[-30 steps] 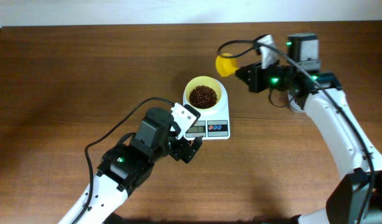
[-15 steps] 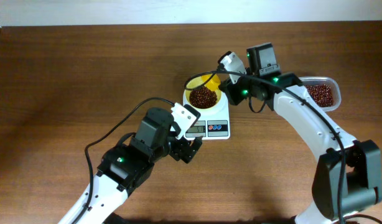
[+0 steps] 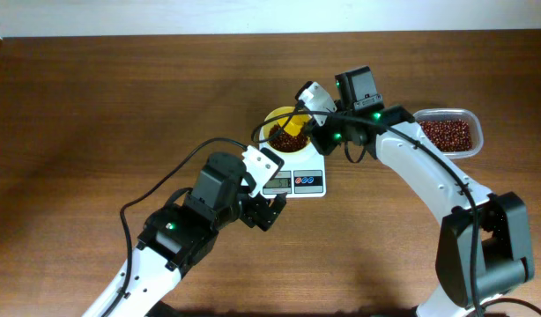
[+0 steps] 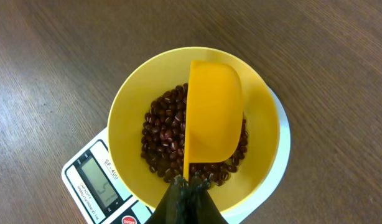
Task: Scoop item into bowl and weigh 50g on scale
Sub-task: 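Tip the scoop over the bowl to add a few beans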
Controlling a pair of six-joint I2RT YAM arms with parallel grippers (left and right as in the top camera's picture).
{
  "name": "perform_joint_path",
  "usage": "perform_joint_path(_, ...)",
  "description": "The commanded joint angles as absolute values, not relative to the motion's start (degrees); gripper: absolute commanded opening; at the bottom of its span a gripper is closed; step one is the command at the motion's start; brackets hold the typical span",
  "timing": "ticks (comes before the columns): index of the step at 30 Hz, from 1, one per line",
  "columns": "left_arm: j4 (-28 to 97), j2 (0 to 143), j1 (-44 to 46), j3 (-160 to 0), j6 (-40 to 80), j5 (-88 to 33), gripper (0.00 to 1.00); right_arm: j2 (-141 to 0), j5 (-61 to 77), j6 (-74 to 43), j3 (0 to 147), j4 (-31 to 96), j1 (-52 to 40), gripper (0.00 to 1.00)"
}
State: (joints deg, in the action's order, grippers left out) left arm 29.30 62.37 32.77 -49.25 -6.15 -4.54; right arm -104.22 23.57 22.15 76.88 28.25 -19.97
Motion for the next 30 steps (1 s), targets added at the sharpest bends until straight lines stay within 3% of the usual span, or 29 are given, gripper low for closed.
perform_joint_path(1,29.2,62.3,32.9,-48.8,-5.4,-4.7,0.99,-105.2,21.1,26.2,77.4,28.2,-20.7,0.04)
perform_joint_path(8,29.2,62.4,32.9,-48.8,-5.4,-4.7,0.99,-105.2,20.3,38.5,77.4,28.3,-20.7,0.04)
perform_joint_path(30,29.2,62.4,32.9,-48.8,-5.4,-4.7,0.99,-105.5,21.2,36.1,77.0,33.7,-23.3,0.04)
